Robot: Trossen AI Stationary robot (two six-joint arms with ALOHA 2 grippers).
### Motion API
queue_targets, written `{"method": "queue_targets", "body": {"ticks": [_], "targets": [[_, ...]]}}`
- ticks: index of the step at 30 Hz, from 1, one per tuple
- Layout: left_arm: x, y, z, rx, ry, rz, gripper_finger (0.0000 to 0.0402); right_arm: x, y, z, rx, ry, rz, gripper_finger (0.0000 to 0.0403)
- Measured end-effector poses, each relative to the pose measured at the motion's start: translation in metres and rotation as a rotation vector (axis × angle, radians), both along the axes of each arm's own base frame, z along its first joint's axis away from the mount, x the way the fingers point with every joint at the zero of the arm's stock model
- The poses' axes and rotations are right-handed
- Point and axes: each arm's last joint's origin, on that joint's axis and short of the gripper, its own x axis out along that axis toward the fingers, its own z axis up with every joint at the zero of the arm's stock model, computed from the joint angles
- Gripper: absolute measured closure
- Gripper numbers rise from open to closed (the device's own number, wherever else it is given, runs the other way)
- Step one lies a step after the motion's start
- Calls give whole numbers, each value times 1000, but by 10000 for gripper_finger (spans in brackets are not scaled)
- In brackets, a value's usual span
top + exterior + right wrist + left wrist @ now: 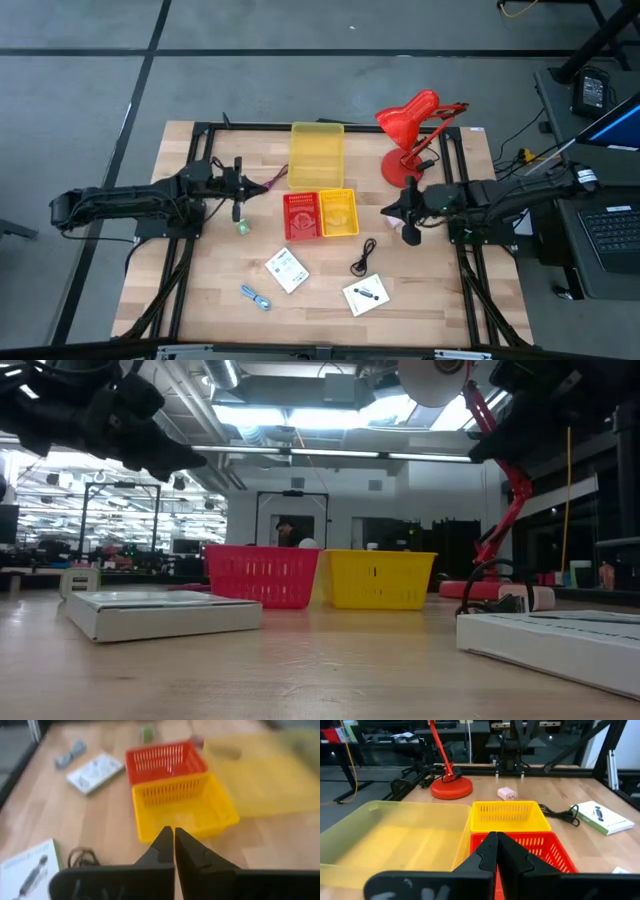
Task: Pick and place items into bin
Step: Put the pink charger adapter into the bottom yellow bin
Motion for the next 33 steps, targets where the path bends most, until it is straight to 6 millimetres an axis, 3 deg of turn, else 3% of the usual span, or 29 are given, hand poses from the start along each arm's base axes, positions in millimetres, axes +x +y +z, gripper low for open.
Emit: {"method": "queue_targets", "body": {"ticks": [9,16,33], "targets": [[1,0,-1,6,7,-1,398,12,2,6,28,208,-29,403],[1,0,-1,6,7,-1,398,21,4,4,4,271,17,396],[1,0,-1,4,7,-1,398,17,4,-10,23,416,-24,208]]}}
